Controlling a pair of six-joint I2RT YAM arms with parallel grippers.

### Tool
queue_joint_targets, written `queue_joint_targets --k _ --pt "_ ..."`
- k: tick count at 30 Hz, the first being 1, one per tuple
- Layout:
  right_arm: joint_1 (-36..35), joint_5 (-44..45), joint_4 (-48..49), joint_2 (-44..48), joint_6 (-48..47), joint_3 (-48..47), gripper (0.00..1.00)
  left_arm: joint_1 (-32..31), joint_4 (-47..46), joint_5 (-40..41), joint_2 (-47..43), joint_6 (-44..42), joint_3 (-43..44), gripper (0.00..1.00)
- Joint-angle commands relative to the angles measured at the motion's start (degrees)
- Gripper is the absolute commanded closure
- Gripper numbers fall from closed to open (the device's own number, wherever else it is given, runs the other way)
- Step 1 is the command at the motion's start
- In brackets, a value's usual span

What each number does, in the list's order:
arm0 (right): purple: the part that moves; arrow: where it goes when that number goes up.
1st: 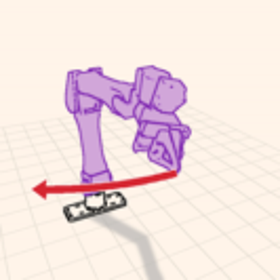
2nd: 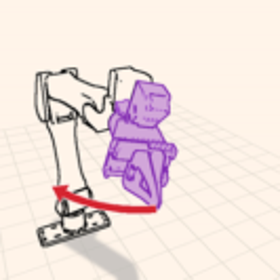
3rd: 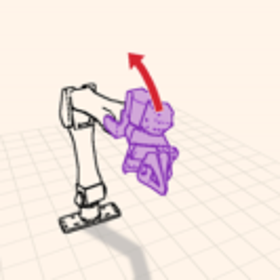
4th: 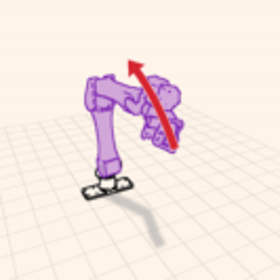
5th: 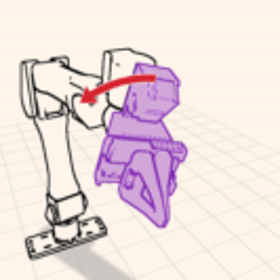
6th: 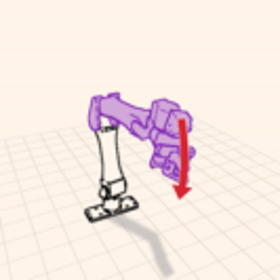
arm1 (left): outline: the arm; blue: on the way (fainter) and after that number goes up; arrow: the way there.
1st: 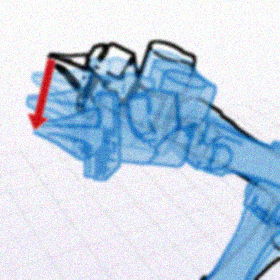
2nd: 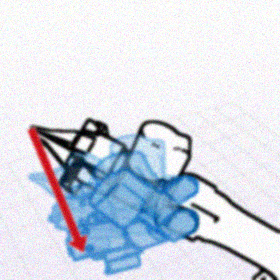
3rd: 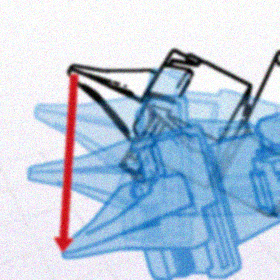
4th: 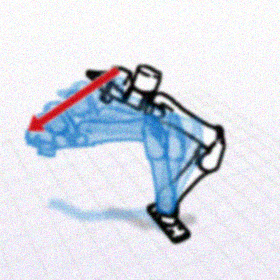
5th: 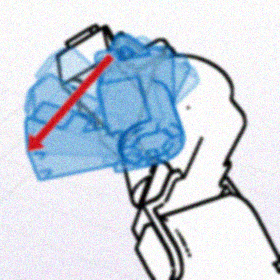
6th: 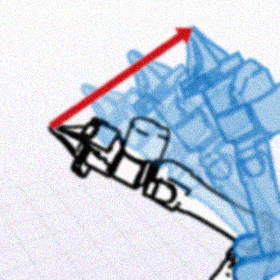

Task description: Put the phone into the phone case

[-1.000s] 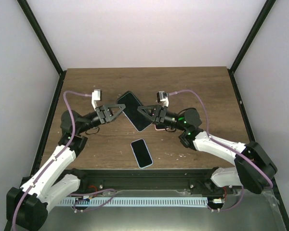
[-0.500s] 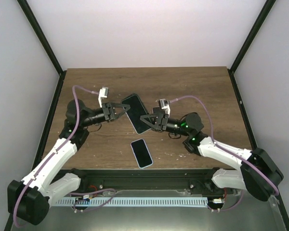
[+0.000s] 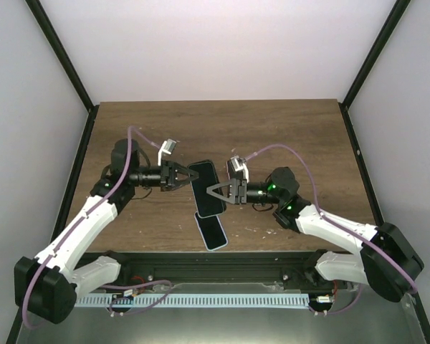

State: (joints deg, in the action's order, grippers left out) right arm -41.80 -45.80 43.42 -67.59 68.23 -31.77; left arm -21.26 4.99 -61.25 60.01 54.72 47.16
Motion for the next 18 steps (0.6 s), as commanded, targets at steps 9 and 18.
queue_joint_targets --k 9,18 --pt "0.14 -1.08 6.73 -1.2 4.87 3.93 0.8 0.34 6.82 -7.25 2.96 -6.0 0.15 0.6" --pt "0.14 8.07 27.97 -7.32 20.93 8.43 0.81 0.42 -7.19 -2.3 -3.73 4.38 -8.59 0.37"
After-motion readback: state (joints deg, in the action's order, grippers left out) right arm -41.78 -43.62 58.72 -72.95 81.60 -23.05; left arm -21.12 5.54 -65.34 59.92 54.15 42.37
